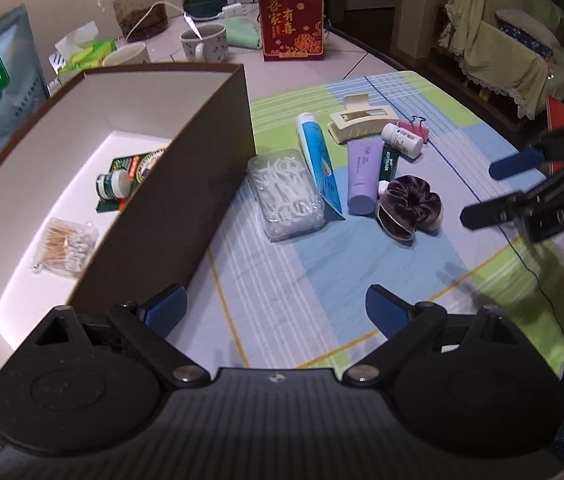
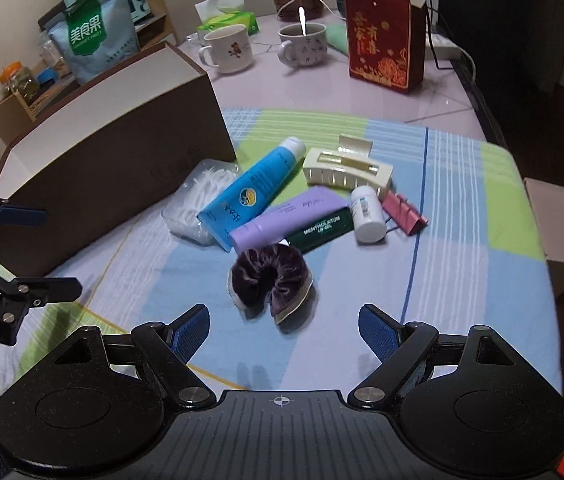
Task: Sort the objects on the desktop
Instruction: 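Withdraw both grippers from the box back toward the table items, then grasp the floss pick box with the left gripper while the right grasps the purple scrunchie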
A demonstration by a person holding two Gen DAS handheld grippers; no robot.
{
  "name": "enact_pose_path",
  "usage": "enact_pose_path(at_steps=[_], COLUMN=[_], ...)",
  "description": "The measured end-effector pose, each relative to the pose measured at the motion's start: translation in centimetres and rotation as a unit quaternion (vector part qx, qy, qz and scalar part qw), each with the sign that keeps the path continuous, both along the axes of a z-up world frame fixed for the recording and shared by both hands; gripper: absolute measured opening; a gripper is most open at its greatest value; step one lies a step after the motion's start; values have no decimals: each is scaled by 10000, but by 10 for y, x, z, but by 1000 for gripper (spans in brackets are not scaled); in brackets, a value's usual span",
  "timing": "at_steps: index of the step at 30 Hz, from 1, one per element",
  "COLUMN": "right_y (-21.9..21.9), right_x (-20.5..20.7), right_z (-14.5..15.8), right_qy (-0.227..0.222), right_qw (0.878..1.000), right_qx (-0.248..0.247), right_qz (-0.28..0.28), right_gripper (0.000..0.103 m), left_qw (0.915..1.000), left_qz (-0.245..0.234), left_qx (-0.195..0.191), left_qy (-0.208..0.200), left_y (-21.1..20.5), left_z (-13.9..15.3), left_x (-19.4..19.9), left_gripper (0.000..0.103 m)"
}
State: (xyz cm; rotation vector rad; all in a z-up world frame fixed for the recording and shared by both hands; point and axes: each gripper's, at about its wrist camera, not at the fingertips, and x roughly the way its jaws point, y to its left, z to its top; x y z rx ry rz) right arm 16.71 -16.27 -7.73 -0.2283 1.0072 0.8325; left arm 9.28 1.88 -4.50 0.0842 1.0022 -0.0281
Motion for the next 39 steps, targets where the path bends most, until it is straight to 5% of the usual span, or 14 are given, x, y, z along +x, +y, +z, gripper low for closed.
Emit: enact_pose_path(at_steps=[16, 18, 21, 32, 39], right_y=[46, 47, 40, 3, 0], right_x=[18, 19, 22, 34, 32], right_z=[-43, -49, -54, -53, -53], right_qy=[-229, -220, -187, 59, 32], right_qw=[9995, 9992, 9993, 9992, 9992], right_qx=[-92, -166, -262, -272, -241], right_qz=[183, 278, 195, -299, -327], right_gripper=[83, 49, 38, 38, 38], left_qw=[9997, 9997, 9998, 9999, 10000], left_qz=[99, 110, 79, -129, -50], left_qx=[-79, -89, -109, 76, 26], left_qy=[203, 192, 172, -37, -5], left_y=[17, 16, 13, -11, -11], left_z=[-22, -24, -28, -56, -72], left_x=[23, 27, 35, 76, 96], left_gripper=[92, 90, 89, 85, 68])
